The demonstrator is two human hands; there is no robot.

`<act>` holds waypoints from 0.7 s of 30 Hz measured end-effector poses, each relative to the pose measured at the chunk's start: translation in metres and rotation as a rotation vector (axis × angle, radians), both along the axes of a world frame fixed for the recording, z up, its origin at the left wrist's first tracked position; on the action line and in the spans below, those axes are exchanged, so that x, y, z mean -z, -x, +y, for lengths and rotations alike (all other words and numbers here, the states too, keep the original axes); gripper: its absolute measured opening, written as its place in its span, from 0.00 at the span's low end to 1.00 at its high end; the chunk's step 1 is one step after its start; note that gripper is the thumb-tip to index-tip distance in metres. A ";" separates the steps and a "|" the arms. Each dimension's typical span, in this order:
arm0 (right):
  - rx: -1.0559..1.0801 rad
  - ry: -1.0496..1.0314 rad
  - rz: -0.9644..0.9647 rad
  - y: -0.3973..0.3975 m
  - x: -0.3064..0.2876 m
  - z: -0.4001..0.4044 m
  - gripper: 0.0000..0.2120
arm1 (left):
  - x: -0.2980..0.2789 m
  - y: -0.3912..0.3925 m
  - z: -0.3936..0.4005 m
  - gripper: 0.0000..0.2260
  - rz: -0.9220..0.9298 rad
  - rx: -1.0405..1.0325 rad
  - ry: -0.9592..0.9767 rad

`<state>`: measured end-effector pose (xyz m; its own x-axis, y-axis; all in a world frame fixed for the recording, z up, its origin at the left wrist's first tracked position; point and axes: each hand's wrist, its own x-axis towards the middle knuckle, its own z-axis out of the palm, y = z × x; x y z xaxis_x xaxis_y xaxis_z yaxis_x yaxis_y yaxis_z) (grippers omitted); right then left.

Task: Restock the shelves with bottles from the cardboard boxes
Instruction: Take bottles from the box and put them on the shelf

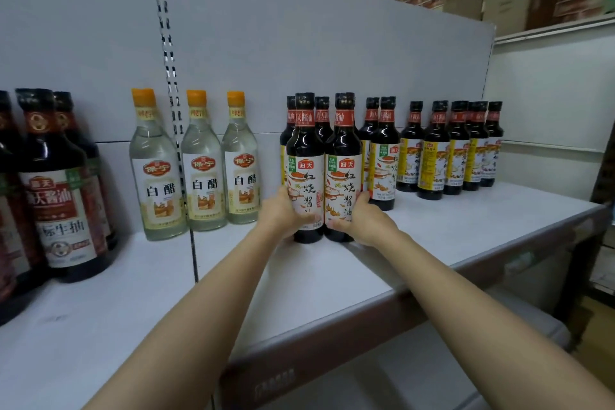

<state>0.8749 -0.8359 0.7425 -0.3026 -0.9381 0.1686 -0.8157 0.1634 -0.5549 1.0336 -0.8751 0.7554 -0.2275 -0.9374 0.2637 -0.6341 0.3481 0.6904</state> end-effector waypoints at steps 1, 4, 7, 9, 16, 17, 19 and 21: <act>-0.002 -0.005 -0.003 0.005 0.000 -0.005 0.45 | 0.001 0.005 -0.002 0.33 0.001 -0.009 0.002; -0.017 0.002 -0.013 0.020 -0.001 -0.017 0.45 | 0.003 0.019 -0.009 0.34 -0.017 -0.045 0.017; -0.026 -0.010 0.006 0.038 -0.001 -0.032 0.46 | 0.002 0.033 -0.012 0.33 0.022 -0.074 -0.003; -0.043 -0.030 0.034 0.053 0.002 -0.046 0.45 | 0.003 0.044 -0.014 0.33 0.036 -0.104 -0.001; -0.120 -0.064 0.090 0.082 -0.005 -0.061 0.31 | 0.010 0.089 -0.025 0.31 0.083 -0.247 0.035; -0.114 -0.077 0.093 0.085 -0.006 -0.060 0.32 | 0.011 0.095 -0.027 0.32 0.104 -0.263 0.038; -0.108 -0.081 0.073 0.092 -0.006 -0.063 0.34 | 0.012 0.105 -0.031 0.32 0.119 -0.290 0.040; -0.123 -0.074 0.045 0.097 -0.006 -0.068 0.31 | 0.011 0.112 -0.034 0.32 0.101 -0.328 0.024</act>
<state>0.7775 -0.9042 0.7481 -0.1781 -0.9780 0.1086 -0.8558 0.0995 -0.5076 0.9218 -0.9095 0.7444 0.1131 -0.9494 0.2929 -0.6437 0.1545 0.7495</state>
